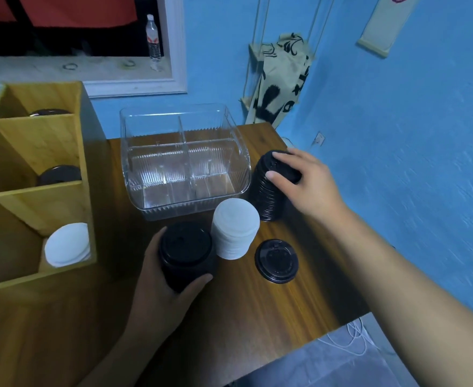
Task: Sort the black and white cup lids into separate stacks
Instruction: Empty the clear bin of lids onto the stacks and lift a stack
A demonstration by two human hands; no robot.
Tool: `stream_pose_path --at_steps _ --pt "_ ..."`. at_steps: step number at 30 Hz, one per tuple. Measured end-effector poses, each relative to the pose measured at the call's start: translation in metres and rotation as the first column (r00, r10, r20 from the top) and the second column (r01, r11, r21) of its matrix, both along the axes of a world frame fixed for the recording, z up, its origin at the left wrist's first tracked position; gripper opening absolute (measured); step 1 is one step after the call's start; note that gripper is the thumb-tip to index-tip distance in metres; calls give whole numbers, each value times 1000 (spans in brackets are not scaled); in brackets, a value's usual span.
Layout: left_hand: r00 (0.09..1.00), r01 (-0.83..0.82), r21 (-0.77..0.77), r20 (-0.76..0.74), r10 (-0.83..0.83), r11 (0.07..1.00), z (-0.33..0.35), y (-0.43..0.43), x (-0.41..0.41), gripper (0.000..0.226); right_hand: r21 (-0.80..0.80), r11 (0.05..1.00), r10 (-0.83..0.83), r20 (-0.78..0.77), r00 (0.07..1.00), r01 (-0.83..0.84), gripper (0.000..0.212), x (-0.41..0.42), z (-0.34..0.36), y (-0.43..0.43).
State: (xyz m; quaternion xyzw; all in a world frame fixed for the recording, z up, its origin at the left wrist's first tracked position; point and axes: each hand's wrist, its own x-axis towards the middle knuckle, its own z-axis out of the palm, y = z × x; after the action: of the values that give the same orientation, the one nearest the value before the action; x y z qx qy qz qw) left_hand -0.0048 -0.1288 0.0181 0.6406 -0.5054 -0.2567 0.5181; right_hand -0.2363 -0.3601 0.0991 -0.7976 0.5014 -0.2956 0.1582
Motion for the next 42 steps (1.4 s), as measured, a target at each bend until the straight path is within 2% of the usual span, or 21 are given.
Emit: stream_pose_path --at_steps 6,15,20,23,25,29,32,38,40,42 --pt "1000 -14 31 10 14 999 -1 0 2 108 -44 999 20 -56 998 -22 55 5 -17 8" --pt "999 -19 37 31 18 999 -3 0 2 107 -10 1000 5 36 999 -5 51 8 -25 11" --pt "998 -10 19 67 9 1000 -2 -1 1 108 97 990 86 187 978 -106 63 -9 -8 22" --pt "998 -12 23 66 10 1000 -3 -2 1 108 31 1000 -6 270 963 -3 58 -32 -22 54" --pt "998 -10 25 67 8 1000 -4 -2 1 108 31 997 -81 169 982 77 63 -42 -42 85" --pt "996 -24 29 92 21 999 -4 -2 1 107 136 986 -64 -230 971 98 93 -34 -78 125" --pt "995 -31 28 99 28 999 -5 -1 1 108 122 990 -25 -336 942 70 99 -28 -87 120" --pt "994 -30 22 109 28 999 -5 -2 1 108 281 941 235 -149 961 -186 92 -47 -83 101" --pt "994 -34 23 105 31 999 -5 -1 1 108 297 926 262 -66 963 -231 95 -53 -86 100" --pt "994 -37 25 104 34 999 -4 -1 1 108 255 946 208 -9 978 -199 92 -52 -90 104"
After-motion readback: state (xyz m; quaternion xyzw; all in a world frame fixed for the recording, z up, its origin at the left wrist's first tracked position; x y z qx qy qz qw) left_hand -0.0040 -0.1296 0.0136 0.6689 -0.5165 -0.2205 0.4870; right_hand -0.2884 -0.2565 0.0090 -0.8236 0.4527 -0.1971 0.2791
